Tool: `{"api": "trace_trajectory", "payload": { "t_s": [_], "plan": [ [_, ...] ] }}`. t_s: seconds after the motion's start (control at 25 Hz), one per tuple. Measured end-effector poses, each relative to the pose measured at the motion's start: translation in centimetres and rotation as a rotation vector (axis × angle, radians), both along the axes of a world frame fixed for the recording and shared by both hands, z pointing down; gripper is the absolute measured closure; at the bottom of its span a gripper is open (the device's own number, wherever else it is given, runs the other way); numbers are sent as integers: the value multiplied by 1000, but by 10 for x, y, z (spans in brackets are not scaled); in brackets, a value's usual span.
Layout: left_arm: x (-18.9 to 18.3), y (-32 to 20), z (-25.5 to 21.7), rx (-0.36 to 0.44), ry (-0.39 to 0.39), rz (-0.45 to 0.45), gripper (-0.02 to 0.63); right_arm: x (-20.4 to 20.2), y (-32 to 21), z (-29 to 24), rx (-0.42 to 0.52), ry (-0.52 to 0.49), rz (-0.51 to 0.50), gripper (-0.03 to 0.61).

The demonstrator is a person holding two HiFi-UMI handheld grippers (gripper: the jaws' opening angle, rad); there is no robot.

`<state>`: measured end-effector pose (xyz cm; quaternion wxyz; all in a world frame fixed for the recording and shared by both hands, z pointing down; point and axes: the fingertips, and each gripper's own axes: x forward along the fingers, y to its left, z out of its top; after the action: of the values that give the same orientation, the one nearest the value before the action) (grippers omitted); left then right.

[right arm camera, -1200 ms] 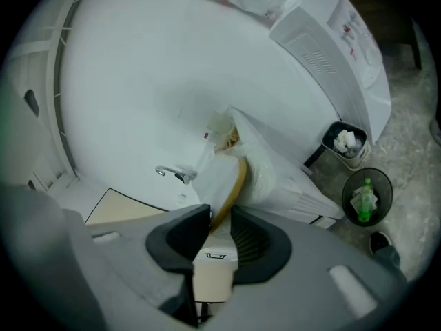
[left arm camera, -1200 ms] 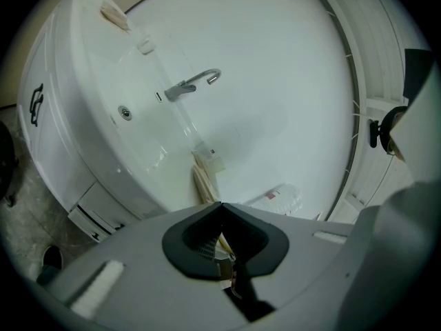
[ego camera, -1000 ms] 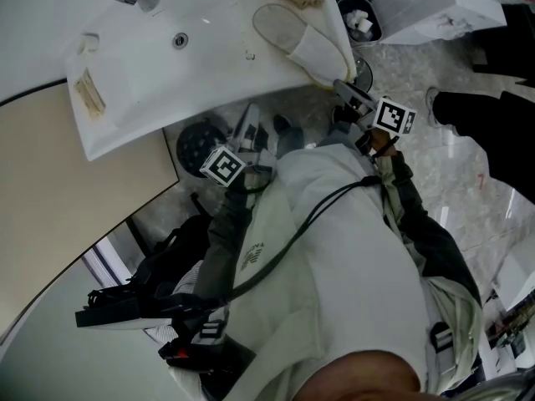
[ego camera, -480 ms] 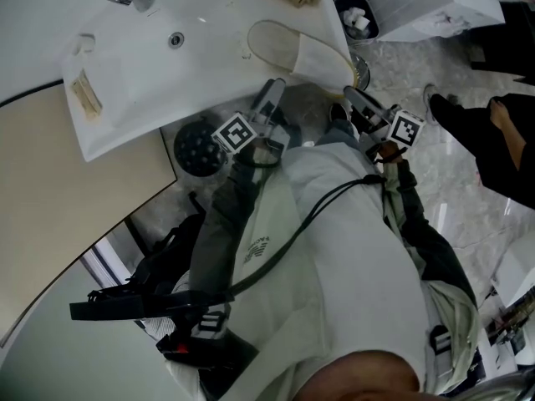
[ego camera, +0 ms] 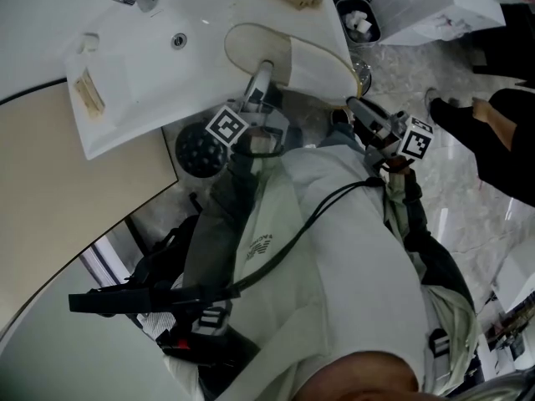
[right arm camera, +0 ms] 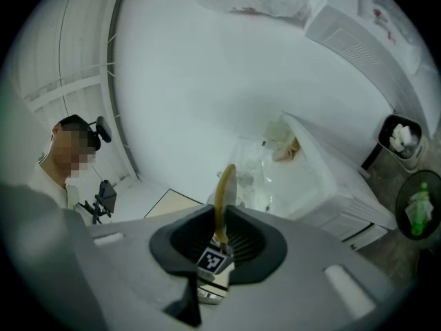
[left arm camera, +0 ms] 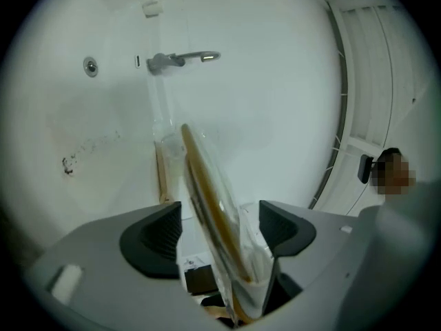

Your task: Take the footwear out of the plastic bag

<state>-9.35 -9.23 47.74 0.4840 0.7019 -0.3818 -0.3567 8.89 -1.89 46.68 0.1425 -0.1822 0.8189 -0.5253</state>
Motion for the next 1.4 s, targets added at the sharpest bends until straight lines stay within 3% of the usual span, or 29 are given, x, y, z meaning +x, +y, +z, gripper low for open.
{"api": "trace_trajectory", "payload": {
  "t_s": [0.08, 0.12, 0.28, 0.4, 0.48, 0.84, 0.92, 1.16, 1.4],
  "plan": [
    [-9, -5, -14, 27, -7, -37, 394, -4, 6, -5, 17, 16, -32, 522],
    [-12, -6, -21, 43, -6, -47, 415, -6, 7, -8, 31, 22, -36, 522],
    [-21, 0, -39, 78, 29, -97, 437, -7, 2, -19, 127, 61, -1, 517],
    [-31, 7, -49, 86, 75, -147, 456, -8, -1, -25, 140, 50, 13, 514],
    [-35, 12, -55, 96, 63, -156, 457, -8, -3, -27, 139, 69, 20, 514],
    [-34, 18, -79, 155, 26, -190, 482, -6, -28, -11, 202, 347, 92, 514],
    [-38, 18, -82, 162, 35, -202, 483, -9, -28, -18, 216, 310, 94, 512],
    [-47, 20, -90, 190, 101, -206, 476, -11, -19, -57, 245, 54, 15, 511],
    [-50, 23, -90, 192, 82, -217, 468, -15, -23, -51, 240, 131, -26, 528]
  ]
}}
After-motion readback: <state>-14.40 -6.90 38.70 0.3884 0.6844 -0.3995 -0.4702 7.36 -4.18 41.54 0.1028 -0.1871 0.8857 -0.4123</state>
